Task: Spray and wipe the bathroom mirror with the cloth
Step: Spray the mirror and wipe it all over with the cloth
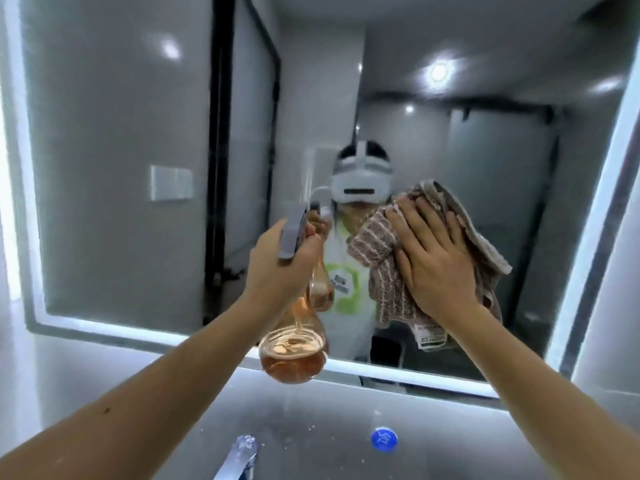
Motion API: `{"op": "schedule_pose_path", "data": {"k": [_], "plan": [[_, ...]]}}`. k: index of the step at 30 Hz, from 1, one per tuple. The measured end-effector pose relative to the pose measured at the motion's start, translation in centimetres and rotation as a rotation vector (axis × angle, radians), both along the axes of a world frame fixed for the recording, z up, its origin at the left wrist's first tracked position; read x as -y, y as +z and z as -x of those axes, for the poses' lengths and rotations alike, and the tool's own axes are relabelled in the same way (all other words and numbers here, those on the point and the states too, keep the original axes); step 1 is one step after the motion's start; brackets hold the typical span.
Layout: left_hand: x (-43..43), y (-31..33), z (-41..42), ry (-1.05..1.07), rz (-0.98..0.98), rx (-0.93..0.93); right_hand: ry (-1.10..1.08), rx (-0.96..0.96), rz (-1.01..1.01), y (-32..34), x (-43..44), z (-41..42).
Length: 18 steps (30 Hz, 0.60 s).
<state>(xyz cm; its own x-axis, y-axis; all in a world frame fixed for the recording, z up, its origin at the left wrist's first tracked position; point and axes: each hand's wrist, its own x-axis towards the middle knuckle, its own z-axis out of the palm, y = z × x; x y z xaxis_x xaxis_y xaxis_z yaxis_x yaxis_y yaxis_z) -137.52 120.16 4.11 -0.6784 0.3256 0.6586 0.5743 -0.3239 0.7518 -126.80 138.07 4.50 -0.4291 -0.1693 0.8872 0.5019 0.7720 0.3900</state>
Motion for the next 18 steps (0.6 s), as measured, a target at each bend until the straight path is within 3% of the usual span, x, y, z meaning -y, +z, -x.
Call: {"op": "schedule_pose_path", "data": {"k": [4,6,8,11,13,18], "plan": [[-1.0,1.9,-0.6,-0.001,-0.029,-0.02,-0.002,-0.211,0.141,6.2,0.0,1.0],[-0.7,2.4,-0.1,0.015,-0.088,-0.021,0.02,-0.284,0.165,6.2,1.5,3.7],[-0.7,2.5,0.3,0.01,-0.119,-0.019,0.026,-0.168,0.086,3.0,2.1,5.0],[-0.7,2.0,0.3,-0.038,-0.107,-0.011,0.106,0.108,-0.063,-0.7,-0.4,0.5],[-0.7,1.7,0.4,-0.02,-0.048,-0.012,0.038,0.125,-0.089,0.3,-2.4,-2.7],[-1.0,1.4,1.0,-0.003,-0.037,-0.003,-0.016,-0.26,0.097,4.3,0.5,3.0]]}}
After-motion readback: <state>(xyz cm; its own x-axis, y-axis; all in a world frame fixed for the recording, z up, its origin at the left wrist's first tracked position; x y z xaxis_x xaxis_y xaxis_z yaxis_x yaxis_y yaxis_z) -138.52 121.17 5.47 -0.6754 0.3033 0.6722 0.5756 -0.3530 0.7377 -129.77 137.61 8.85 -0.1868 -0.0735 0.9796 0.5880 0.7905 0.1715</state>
